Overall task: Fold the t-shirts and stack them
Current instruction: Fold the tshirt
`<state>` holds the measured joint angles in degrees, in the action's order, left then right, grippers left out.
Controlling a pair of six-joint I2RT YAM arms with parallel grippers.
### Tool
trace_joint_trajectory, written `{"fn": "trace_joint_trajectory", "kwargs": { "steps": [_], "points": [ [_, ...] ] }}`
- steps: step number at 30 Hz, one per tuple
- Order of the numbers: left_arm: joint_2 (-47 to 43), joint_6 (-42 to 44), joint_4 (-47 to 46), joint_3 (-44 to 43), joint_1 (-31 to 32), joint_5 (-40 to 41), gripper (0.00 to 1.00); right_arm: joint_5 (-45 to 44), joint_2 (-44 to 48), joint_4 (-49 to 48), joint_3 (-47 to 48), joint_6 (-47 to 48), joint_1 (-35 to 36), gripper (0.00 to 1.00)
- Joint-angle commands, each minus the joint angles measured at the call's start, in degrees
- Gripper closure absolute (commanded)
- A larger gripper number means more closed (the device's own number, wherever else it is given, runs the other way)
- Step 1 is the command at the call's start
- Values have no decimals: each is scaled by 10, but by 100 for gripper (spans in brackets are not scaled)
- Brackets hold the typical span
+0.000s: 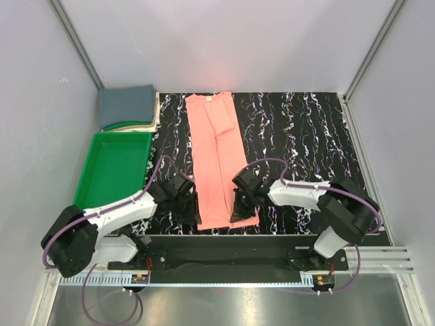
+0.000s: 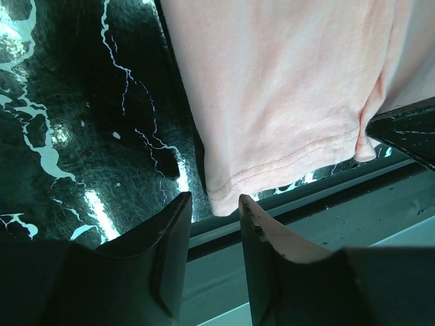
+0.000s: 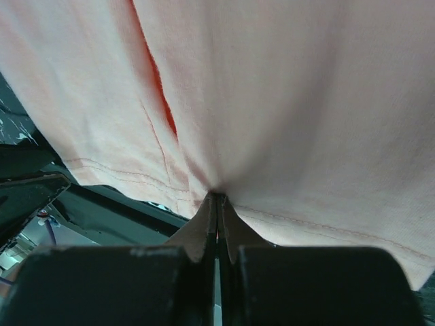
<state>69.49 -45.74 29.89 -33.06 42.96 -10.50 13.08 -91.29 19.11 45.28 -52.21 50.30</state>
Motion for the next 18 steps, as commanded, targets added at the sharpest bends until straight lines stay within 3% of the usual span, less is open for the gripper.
{"fn": "trace_joint_trajectory", "kwargs": {
  "steps": [1,5,10,12,18],
  "points": [
    [-1,-6,-24,3,3,-8,62,-12,-4,-10,-9,-11,7,98],
    [4,-6,-37,2,2,-9,59,-11,13,-1,1,-11,8,93],
    [21,-15,-60,19,3,-18,60,-37,69,54,24,-11,5,72],
    [22,-18,-67,29,2,-14,60,-50,93,78,22,-4,3,69],
    [28,-10,-68,42,3,-14,65,-43,125,125,-12,31,-57,59]
  ]
}}
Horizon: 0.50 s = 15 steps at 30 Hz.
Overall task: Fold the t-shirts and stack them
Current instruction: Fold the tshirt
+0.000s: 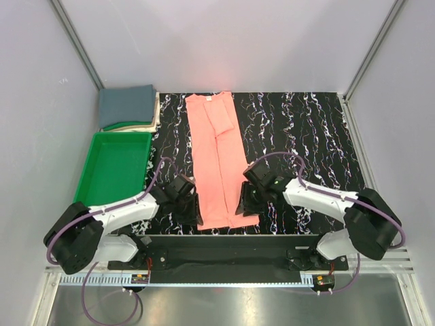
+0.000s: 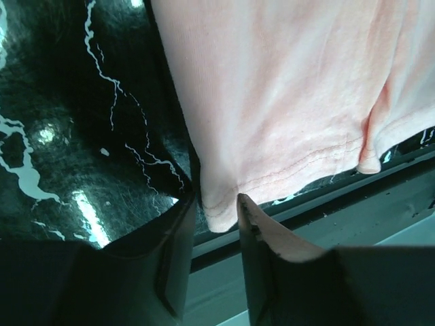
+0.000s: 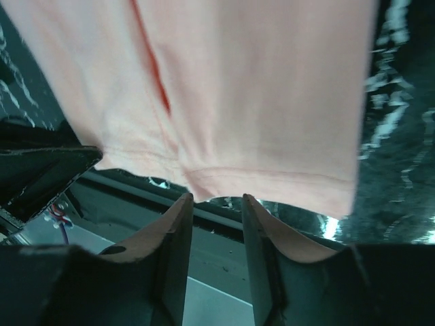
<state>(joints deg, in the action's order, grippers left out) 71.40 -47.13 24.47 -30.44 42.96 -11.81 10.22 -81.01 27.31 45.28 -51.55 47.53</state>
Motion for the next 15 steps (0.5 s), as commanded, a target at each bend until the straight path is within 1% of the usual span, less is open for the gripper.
{"fn": "trace_joint_trajectory", "kwargs": {
  "steps": [1,2,4,5,6,7,8,11,13,14,15],
  "points": [
    [8,6,-13,17,3,-3,72,-19,30,52,-19,27,-38,57],
    [0,6,-11,21,3,-6,85,-21,38,53,-26,28,-51,55],
    [-14,1,8,25,2,0,94,-20,64,54,-47,26,-57,53],
    [-31,-1,18,27,2,16,98,-20,70,56,-51,24,-58,53],
    [-38,-3,29,26,2,24,99,-19,74,57,-56,19,-58,51],
    [-45,-3,51,25,3,33,98,-11,75,56,-60,17,-59,48],
    [-55,-4,60,20,3,49,98,-6,74,56,-62,17,-58,48],
    [-64,-8,85,7,2,60,97,-3,69,52,-74,22,-58,47],
    [-70,-14,97,1,3,62,91,-9,71,50,-77,24,-58,46],
    [-78,-16,100,-2,3,66,85,-9,72,49,-81,25,-58,46],
    [-82,-23,103,-3,2,70,70,-10,70,48,-83,24,-58,47]
  ]
}}
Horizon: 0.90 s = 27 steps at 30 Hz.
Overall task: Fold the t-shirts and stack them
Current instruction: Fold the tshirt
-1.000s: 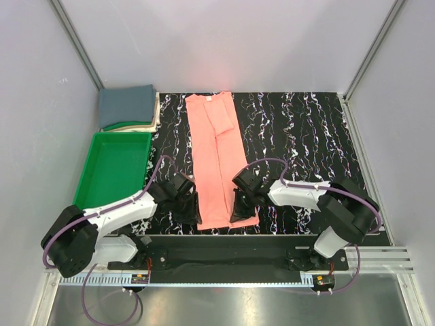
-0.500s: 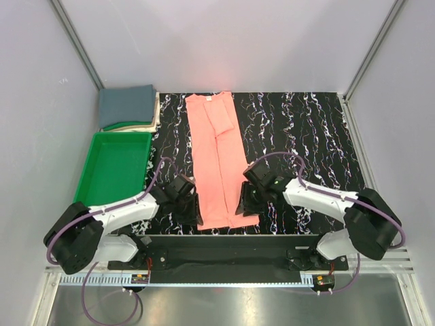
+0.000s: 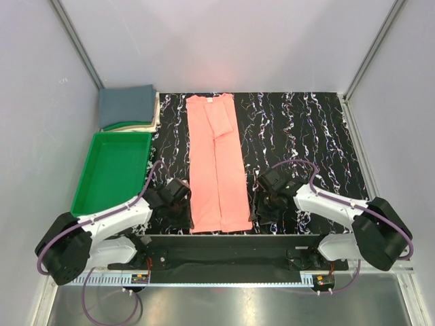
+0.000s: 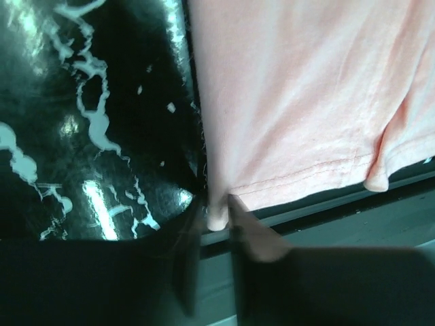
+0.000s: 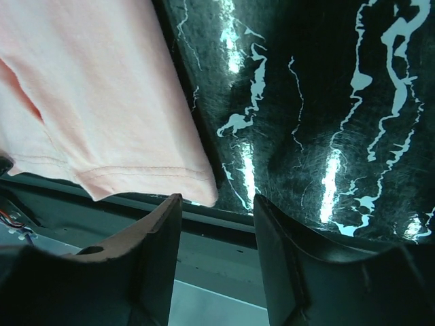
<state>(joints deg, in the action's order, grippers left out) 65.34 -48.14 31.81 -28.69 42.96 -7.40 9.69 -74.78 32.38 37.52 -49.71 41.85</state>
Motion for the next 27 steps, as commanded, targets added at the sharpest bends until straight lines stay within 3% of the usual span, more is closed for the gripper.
{"fn": "trace_joint_trajectory", "kwargs": {
  "steps": [1,4,8,14,21,27],
  "points": [
    [-27,-15,33,-23,3,28,63,-2,8,-9,-7,7,-1,48],
    [-40,-29,31,-22,2,30,51,9,-5,-30,-18,8,-2,51],
    [-36,-41,12,-9,3,5,51,44,-19,-81,-47,-1,-1,55],
    [-36,-65,-14,14,5,-15,67,45,-5,-94,-59,2,-1,56],
    [-39,-70,-16,25,8,-11,71,41,-12,-95,-57,1,-1,60],
    [-29,-67,-25,27,8,-19,83,48,-34,-98,-53,6,-1,64]
  ]
}}
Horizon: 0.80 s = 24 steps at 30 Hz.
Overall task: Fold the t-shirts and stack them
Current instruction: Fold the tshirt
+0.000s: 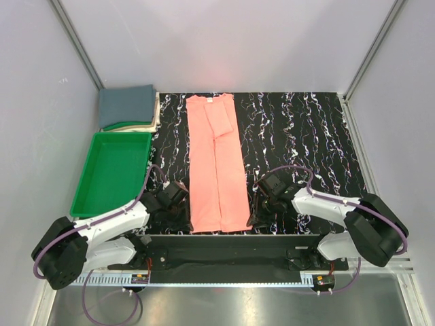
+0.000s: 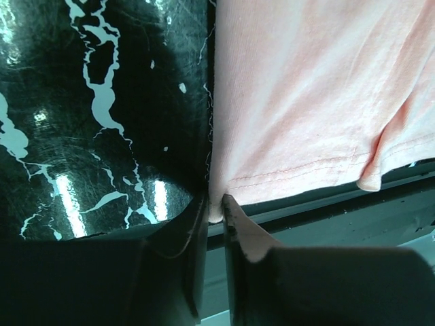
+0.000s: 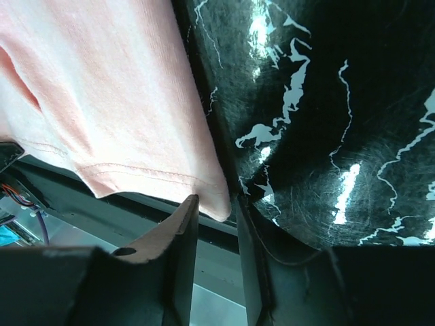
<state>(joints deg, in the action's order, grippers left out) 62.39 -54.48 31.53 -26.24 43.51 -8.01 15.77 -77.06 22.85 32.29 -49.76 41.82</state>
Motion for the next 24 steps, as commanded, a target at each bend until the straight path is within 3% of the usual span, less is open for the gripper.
{"fn": "trace_joint_trajectory", "kwargs": {
  "steps": [1,4,5,7,24],
  "points": [
    [-2,-4,-27,3,3,-14,87,-14,-9,-4,-1,5,0,65],
    [-4,-5,-36,1,3,-12,100,-22,5,-4,1,5,-1,78],
    [-6,-5,-39,0,3,-15,100,-28,10,-4,2,10,-1,90],
    [-8,-11,-57,-7,3,-29,100,-45,14,-3,10,15,-2,100],
    [50,36,-46,-89,-53,-31,100,-92,-11,41,112,66,-2,100]
  ]
}}
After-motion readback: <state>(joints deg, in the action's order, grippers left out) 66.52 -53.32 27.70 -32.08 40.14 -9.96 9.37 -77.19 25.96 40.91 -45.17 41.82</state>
